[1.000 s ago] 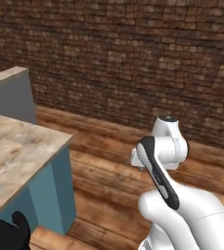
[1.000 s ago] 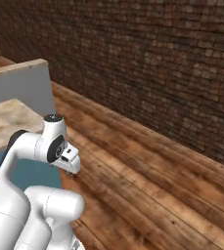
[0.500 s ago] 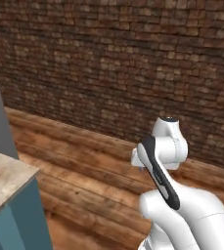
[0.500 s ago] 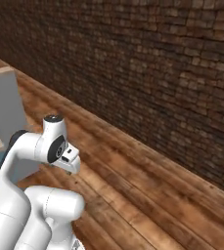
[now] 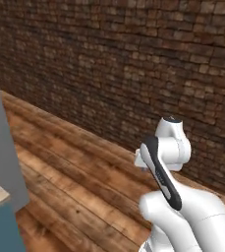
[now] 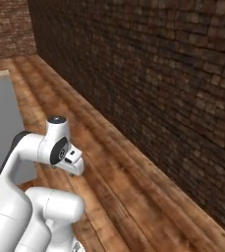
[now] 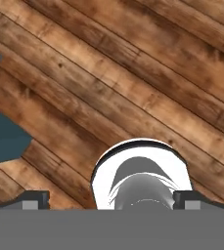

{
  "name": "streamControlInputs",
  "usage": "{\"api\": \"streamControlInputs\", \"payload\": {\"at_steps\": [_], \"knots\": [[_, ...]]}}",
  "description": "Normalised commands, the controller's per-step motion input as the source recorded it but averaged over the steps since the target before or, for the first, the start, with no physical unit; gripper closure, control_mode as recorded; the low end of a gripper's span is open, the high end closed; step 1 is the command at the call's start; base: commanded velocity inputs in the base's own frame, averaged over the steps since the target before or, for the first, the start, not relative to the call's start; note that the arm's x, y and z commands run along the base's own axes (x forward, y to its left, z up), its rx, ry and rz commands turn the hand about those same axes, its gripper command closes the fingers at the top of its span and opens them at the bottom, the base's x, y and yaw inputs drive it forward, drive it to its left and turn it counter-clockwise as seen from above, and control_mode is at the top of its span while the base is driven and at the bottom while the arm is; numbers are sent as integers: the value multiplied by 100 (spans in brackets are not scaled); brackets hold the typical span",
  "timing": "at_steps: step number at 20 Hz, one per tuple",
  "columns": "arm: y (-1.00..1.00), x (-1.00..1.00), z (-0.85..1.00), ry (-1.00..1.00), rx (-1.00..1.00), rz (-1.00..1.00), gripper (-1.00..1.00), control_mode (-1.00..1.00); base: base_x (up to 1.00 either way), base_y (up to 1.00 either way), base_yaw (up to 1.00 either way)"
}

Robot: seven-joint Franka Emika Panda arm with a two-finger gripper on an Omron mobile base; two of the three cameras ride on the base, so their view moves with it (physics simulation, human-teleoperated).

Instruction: Take the fork and place it on the left side of the plate. Then take the spoon and place it on the right side of the plate. Make sure they're directly next to the plate.

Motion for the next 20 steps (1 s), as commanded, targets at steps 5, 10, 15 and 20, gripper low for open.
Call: {"api": "streamControlInputs", "payload": {"at_steps": [5,10,15,20], "knots": [[0,0,0,0,0,0,-100,100,100,-67,44],[0,0,0,0,0,0,-100,100,100,-68,42],[0,0,0,0,0,0,-100,100,100,-64,31],[0,0,0,0,0,0,-100,100,100,-26,34]]}}
